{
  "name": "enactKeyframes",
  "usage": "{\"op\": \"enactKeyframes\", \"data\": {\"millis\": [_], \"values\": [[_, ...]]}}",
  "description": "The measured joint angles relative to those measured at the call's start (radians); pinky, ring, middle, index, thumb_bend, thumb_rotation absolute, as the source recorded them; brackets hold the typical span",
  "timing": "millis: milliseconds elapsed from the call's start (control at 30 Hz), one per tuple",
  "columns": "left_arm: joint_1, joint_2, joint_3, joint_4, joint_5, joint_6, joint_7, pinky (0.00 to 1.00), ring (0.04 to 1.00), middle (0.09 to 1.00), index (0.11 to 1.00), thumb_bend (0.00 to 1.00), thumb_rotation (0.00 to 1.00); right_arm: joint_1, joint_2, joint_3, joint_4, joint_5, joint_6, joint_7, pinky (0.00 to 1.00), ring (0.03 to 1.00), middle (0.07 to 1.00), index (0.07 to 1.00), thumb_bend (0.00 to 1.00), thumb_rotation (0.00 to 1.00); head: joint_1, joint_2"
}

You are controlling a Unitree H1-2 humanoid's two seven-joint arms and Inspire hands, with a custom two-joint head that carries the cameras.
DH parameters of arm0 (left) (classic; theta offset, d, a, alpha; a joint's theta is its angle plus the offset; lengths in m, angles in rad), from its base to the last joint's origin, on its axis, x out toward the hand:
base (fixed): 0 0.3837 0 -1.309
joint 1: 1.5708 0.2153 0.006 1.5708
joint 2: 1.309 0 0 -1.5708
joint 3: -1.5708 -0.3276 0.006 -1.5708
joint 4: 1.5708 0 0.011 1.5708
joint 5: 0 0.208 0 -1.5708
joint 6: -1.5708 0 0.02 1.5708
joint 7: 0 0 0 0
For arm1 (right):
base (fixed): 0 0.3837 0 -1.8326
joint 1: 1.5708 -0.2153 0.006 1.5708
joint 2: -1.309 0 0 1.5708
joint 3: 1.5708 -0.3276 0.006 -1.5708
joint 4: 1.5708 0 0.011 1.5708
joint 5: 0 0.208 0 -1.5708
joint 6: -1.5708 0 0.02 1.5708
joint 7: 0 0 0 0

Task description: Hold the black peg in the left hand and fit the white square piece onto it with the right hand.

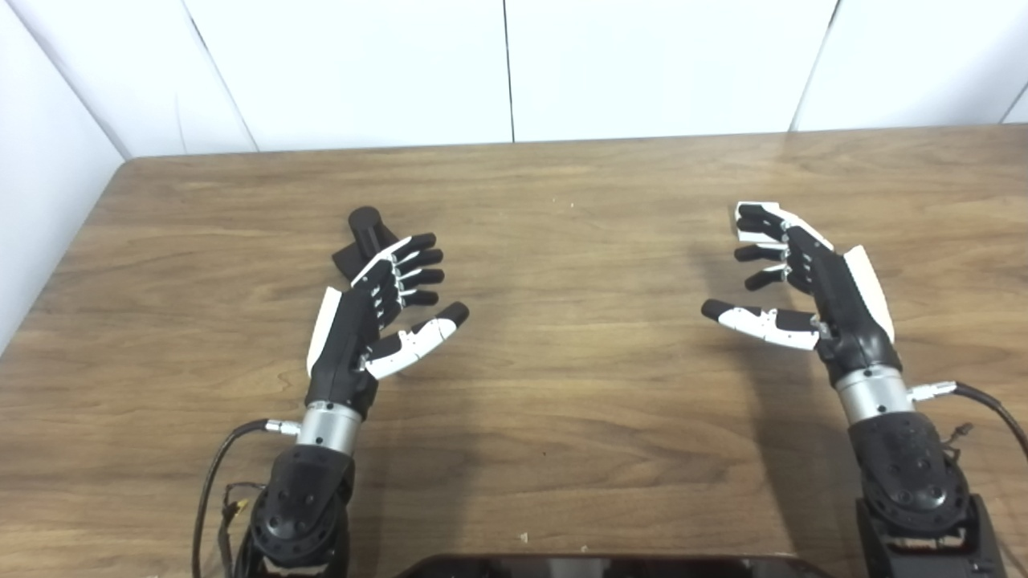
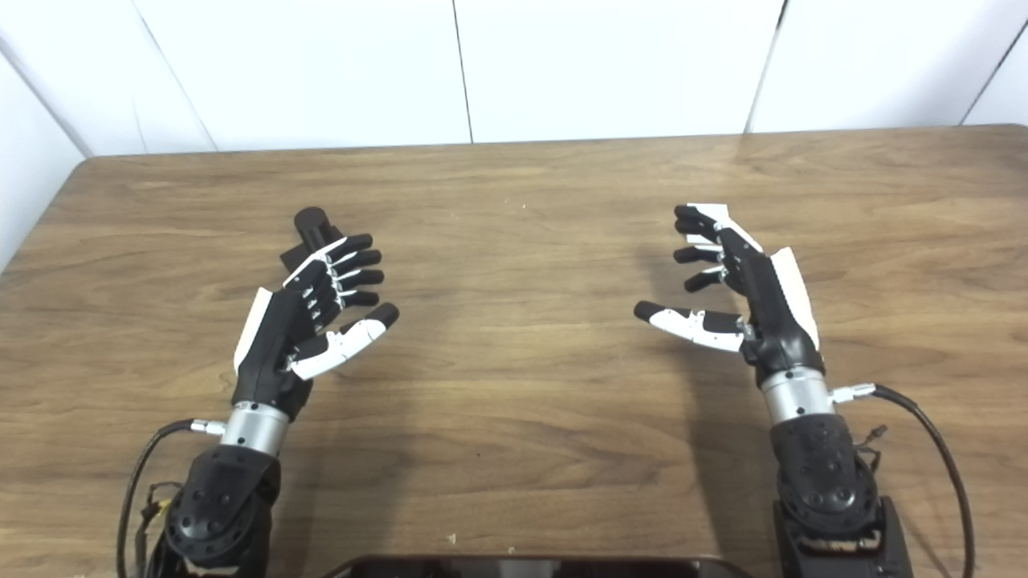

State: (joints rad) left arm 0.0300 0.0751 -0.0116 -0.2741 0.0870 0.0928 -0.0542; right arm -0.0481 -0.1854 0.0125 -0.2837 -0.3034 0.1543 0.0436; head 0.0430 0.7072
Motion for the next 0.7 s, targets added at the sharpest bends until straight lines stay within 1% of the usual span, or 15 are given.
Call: {"op": "enactKeyframes", "data": {"millis": [67,133,167,233,267,300,333,367,433,467,500,567,700], "values": [[0.0,0.0,-0.001,0.0,0.0,0.0,0.0,0.66,0.749,0.796,0.8,0.63,0.19,0.001,0.002,0.0,0.0,0.0,0.0,-0.001,0.54,0.701,0.797,0.805,0.6,0.06,0.0,-0.002],[0.0,0.001,-0.004,0.0,0.001,0.0,0.0,0.65,0.743,0.792,0.798,0.63,0.19,0.001,0.004,0.001,0.0,0.0,-0.001,-0.002,0.54,0.696,0.794,0.804,0.6,0.06,0.05,-0.012],[0.0,0.001,-0.005,0.002,0.002,0.0,0.0,0.65,0.743,0.791,0.798,0.62,0.19,0.001,0.004,0.001,0.0,0.0,-0.001,-0.002,0.54,0.696,0.793,0.803,0.6,0.06,0.051,-0.012],[0.0,0.0,-0.01,0.01,0.004,0.0,0.0,0.65,0.744,0.786,0.792,0.63,0.18,0.001,0.003,0.0,0.0,0.002,-0.002,-0.002,0.52,0.688,0.792,0.803,0.6,0.06,0.086,-0.018],[0.0,-0.002,-0.014,0.017,0.009,-0.001,0.002,0.65,0.746,0.785,0.788,0.63,0.17,0.002,0.002,-0.003,0.001,0.006,-0.008,-0.002,0.52,0.688,0.795,0.807,0.6,0.04,0.176,-0.037],[0.0,-0.008,-0.019,0.027,0.012,-0.002,0.004,0.65,0.746,0.785,0.787,0.63,0.17,0.002,-0.002,-0.007,0.001,0.011,-0.015,-0.002,0.52,0.688,0.796,0.808,0.59,0.03,0.189,-0.04],[0.0,-0.01,-0.021,0.03,0.014,-0.002,0.005,0.65,0.746,0.785,0.786,0.62,0.16,0.002,-0.005,-0.009,0.001,0.013,-0.017,-0.002,0.53,0.689,0.797,0.808,0.59,0.02,0.243,-0.052],[0.001,-0.018,-0.027,0.033,0.018,-0.002,0.008,0.65,0.745,0.786,0.787,0.63,0.16,0.003,-0.009,-0.015,0.002,0.019,-0.019,-0.002,0.55,0.693,0.8,0.809,0.59,0.01,0.244,-0.052],[0.001,-0.035,-0.043,0.035,0.033,-0.002,0.013,0.65,0.743,0.786,0.789,0.63,0.17,0.007,-0.016,-0.029,0.003,0.033,-0.018,-0.002,0.57,0.702,0.807,0.815,0.57,0.0,0.325,-0.075],[0.001,-0.044,-0.05,0.039,0.039,-0.003,0.016,0.65,0.743,0.786,0.789,0.63,0.17,0.009,-0.017,-0.038,0.002,0.043,-0.017,-0.001,0.57,0.702,0.809,0.817,0.56,0.0,0.325,-0.075],[0.001,-0.052,-0.057,0.046,0.044,-0.004,0.017,0.66,0.745,0.787,0.788,0.64,0.16,0.011,-0.017,-0.045,0.002,0.051,-0.011,-0.001,0.57,0.698,0.81,0.819,0.55,0.0,0.343,-0.083],[-0.001,-0.067,-0.069,0.069,0.054,-0.015,0.021,0.66,0.745,0.786,0.786,0.64,0.16,0.02,-0.017,-0.056,0.001,0.066,0.001,0.001,0.55,0.693,0.807,0.819,0.55,0.0,0.356,-0.087],[-0.008,-0.074,-0.077,0.092,0.092,-0.041,0.044,0.65,0.739,0.787,0.784,0.64,0.16,0.034,-0.017,-0.063,-0.02,0.098,0.028,0.019,0.53,0.693,0.802,0.816,0.55,0.0,0.357,-0.089]]}}
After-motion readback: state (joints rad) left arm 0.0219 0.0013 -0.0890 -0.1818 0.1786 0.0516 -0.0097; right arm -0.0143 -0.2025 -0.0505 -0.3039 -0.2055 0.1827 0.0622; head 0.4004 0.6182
